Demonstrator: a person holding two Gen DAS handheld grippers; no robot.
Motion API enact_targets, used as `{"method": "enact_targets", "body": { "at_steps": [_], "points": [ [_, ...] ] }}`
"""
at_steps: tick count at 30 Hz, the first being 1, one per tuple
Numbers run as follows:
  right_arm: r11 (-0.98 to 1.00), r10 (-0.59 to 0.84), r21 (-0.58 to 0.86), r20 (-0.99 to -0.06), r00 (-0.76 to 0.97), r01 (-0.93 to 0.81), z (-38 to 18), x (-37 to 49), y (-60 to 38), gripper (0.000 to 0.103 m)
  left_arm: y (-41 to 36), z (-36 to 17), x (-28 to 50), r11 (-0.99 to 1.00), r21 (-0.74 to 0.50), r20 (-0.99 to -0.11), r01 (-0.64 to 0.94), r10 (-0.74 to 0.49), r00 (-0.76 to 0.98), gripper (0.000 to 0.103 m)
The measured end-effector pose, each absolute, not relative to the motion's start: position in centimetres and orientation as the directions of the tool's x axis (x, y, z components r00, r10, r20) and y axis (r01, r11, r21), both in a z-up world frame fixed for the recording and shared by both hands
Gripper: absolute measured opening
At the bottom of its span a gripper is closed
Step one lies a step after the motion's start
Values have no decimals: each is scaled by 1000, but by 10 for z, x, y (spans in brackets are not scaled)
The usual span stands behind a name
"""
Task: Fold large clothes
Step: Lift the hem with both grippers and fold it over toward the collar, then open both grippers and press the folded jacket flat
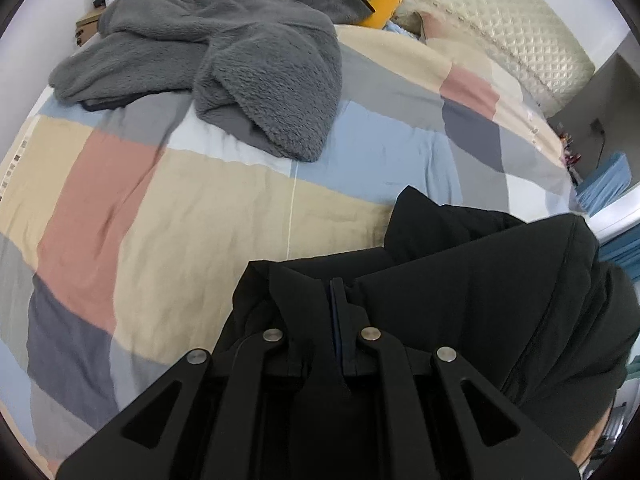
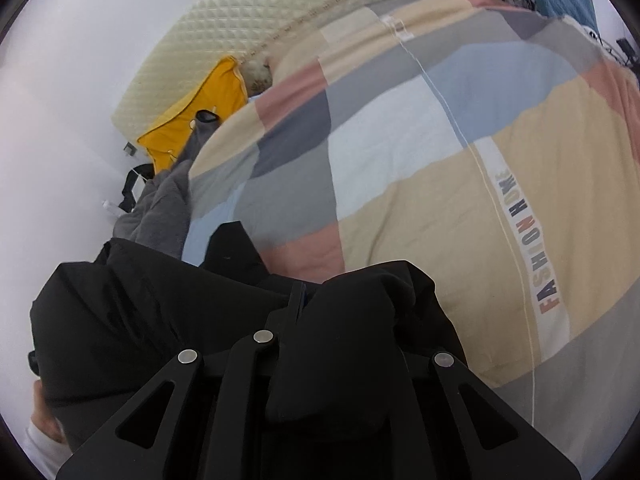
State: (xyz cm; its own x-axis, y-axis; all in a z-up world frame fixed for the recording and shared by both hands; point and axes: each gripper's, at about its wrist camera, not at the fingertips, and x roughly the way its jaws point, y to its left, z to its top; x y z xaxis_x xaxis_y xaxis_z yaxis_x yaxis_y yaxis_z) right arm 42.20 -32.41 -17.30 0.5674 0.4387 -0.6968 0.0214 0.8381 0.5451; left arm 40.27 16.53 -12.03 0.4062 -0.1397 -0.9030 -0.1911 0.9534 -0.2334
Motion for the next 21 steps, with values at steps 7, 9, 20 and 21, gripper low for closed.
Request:
{"method": "enact_targets", "body": {
  "at_steps": [7, 9, 20, 21],
  "points": [
    [785, 502, 620, -634, 589, -2, -175, 404, -331, 11, 156, -128, 405, 964, -202, -912, -170, -122, 392, 10],
    [783, 506, 622, -629, 591, -9, -170, 395, -331, 15, 157, -125, 399, 965, -208, -907, -160, -129, 402, 10],
    [837, 436, 545, -602, 669, -54, -120, 331, -332, 48, 185, -98, 346, 912, -368, -848, -182, -248, 468, 33],
    [846, 422, 531, -606, 674, -52, -119, 328, -332, 54, 190, -93, 338, 909, -370, -844, -190, -243, 479, 47]
  ]
}}
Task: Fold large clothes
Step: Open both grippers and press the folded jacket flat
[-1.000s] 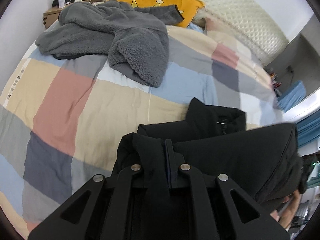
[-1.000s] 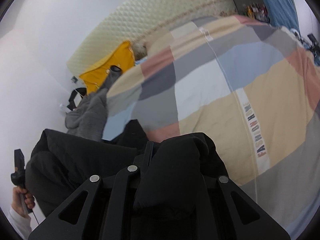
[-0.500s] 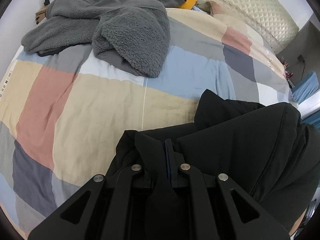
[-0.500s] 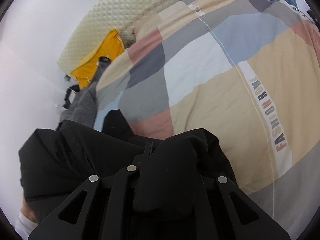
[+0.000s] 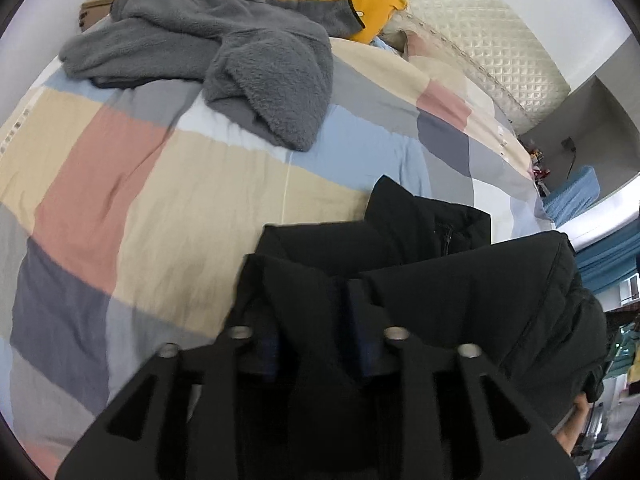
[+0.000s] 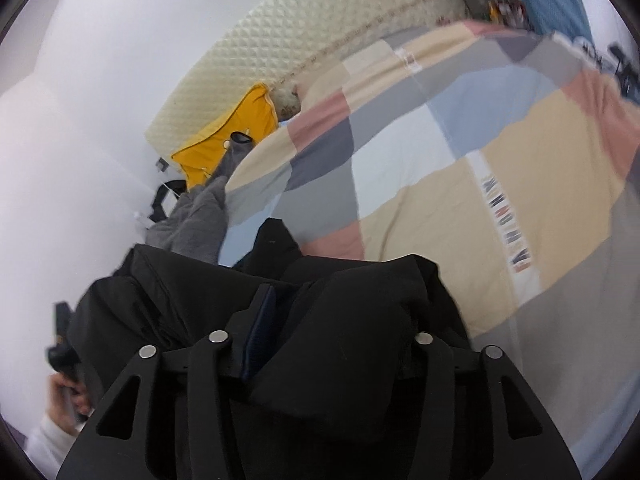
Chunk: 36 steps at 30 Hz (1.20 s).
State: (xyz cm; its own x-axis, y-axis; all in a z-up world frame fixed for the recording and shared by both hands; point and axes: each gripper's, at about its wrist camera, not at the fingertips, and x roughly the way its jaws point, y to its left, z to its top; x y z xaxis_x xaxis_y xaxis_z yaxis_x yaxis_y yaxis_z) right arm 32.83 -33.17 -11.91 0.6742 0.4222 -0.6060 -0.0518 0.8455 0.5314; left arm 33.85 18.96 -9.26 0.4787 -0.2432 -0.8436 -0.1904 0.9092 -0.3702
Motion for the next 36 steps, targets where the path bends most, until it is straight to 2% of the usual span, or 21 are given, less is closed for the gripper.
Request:
{"method": "enact_targets", "body": {
  "at_steps": [1, 2, 3, 7, 9, 11, 14, 18, 23, 36],
  "points": [
    [856, 403, 515, -611, 681, -44, -117, 323, -333, 60, 194, -87, 332, 906, -377, -833, -195, -240, 498, 66],
    [874, 359, 486, -617, 701, -20, -113, 315, -334, 79, 197, -80, 326, 906, -371, -826, -202, -223, 518, 79],
    [887, 320, 462, -609, 726, -4, -107, 307, -337, 91, 199, -73, 320, 909, -363, -815, -206, -203, 543, 91],
    [899, 274, 437, -530, 803, -18, -81, 278, -345, 92, 198, -43, 295, 938, -299, -778, -176, -133, 614, 91],
    [909, 258, 414, -489, 833, -39, -70, 265, -337, 97, 185, -32, 284, 953, -274, -755, -126, -133, 642, 91],
    [903, 307, 416, -443, 842, -110, -66, 257, -317, 100, 165, -26, 274, 968, -242, -735, -65, -139, 664, 91],
    [884, 377, 428, -412, 830, -189, -74, 255, -287, 100, 127, -28, 269, 982, -191, -728, 4, -144, 671, 91],
    [909, 389, 328, -454, 801, -256, -91, 262, -245, 100, 78, -36, 273, 982, -160, -714, 96, -182, 676, 91],
    [937, 349, 222, -528, 774, -270, -118, 284, -212, 100, 28, -63, 296, 988, -43, -694, 151, -138, 707, 91],
    [956, 294, 154, -557, 777, -252, -129, 361, -192, 100, 15, -93, 360, 997, 31, -684, 73, -32, 729, 92]
  ]
}}
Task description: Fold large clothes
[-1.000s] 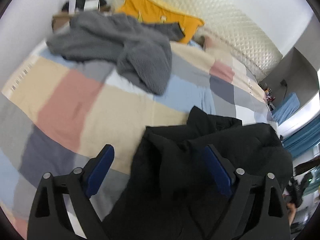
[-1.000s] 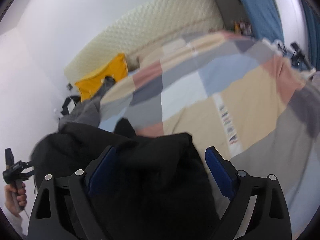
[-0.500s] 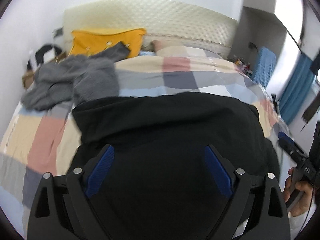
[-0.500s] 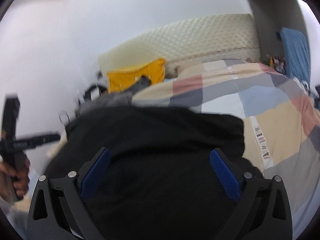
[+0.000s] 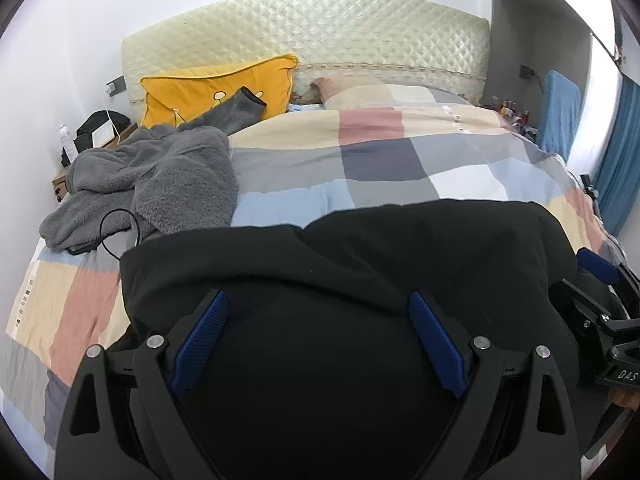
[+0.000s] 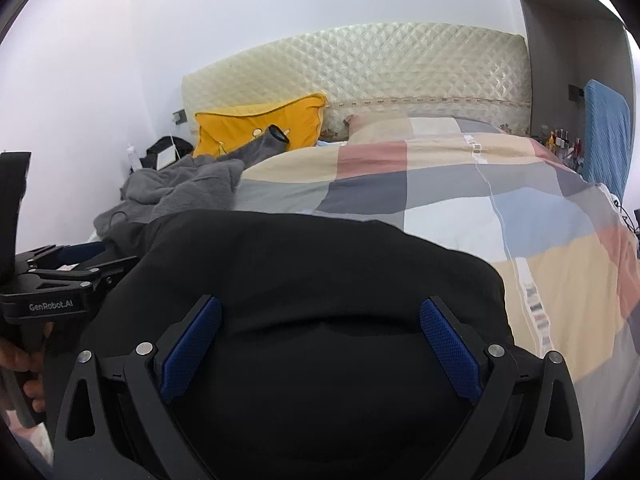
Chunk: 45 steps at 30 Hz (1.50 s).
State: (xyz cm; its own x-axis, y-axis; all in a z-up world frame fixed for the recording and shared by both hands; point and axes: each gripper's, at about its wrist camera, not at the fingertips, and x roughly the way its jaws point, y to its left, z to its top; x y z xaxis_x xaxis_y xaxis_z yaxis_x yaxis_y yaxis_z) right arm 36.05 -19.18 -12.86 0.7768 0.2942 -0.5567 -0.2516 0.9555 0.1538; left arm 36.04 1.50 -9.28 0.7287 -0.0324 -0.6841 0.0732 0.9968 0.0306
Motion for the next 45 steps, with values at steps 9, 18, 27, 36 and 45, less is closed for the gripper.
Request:
{"method": "enact_targets", "body": {
  "at_steps": [9, 18, 27, 36, 45],
  "points": [
    [951, 310, 198, -625, 717, -238, -150, 411, -183, 102, 14, -109, 400, 998, 48, -689, 41, 3, 725, 92],
    [948, 318, 218, -659, 681, -232, -162, 431, -190, 103, 32, -123, 423, 999, 46, -708, 15, 22, 706, 93],
    [957, 284, 233, -655, 700, -170, -168, 422, -219, 102, 68, -132, 416, 999, 23, -720, -40, 44, 693, 93],
    [969, 243, 193, -636, 733, -154, -157, 387, -239, 102, 91, -130, 392, 998, 30, -723, -63, 65, 687, 98],
    [971, 200, 222, -547, 813, -90, -81, 338, -263, 102, 85, -85, 339, 996, 57, -691, -69, 89, 717, 103]
  ]
}}
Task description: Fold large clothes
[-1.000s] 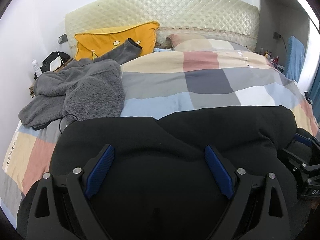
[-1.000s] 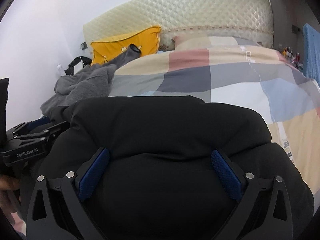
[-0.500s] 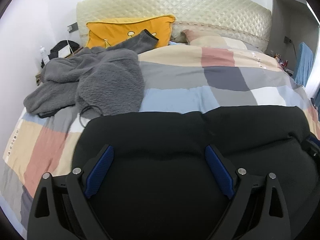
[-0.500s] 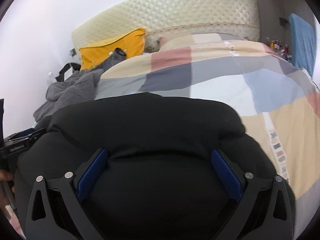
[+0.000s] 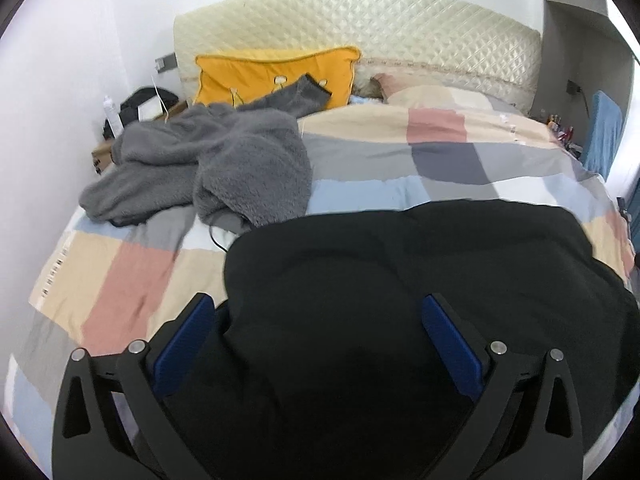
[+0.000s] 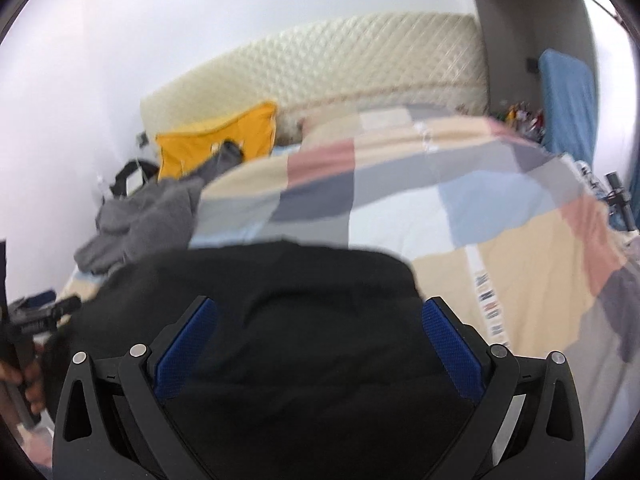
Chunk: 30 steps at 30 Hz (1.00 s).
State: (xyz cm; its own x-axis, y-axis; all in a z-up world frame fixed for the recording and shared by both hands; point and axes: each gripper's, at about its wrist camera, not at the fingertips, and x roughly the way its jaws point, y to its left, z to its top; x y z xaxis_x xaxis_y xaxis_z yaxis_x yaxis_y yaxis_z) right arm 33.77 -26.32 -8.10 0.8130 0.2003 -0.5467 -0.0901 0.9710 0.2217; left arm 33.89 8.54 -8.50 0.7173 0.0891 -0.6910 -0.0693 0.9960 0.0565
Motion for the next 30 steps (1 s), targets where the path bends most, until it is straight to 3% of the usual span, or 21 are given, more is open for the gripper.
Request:
{"method": "enact_targets", "body": {
  "at_steps": [5, 12, 21, 30],
  "points": [
    [981, 166, 165, -485, 859, -97, -22, 298, -258, 103, 64, -34, 298, 996, 72, -644, -46, 81, 761, 103],
    [980, 194, 109, -387, 901, -164, 42, 229, -239, 103, 34, 32, 244, 1000, 3, -607, 12, -8, 795, 103],
    [972, 235, 91, -306, 922, -218, 71, 148, -224, 103, 17, 81, 176, 996, -75, -559, 38, -73, 826, 103],
    [958, 287, 80, -260, 922, -276, 80, 92, -208, 103, 5, 94, 126, 996, -61, -524, 68, -90, 847, 103]
  ]
}}
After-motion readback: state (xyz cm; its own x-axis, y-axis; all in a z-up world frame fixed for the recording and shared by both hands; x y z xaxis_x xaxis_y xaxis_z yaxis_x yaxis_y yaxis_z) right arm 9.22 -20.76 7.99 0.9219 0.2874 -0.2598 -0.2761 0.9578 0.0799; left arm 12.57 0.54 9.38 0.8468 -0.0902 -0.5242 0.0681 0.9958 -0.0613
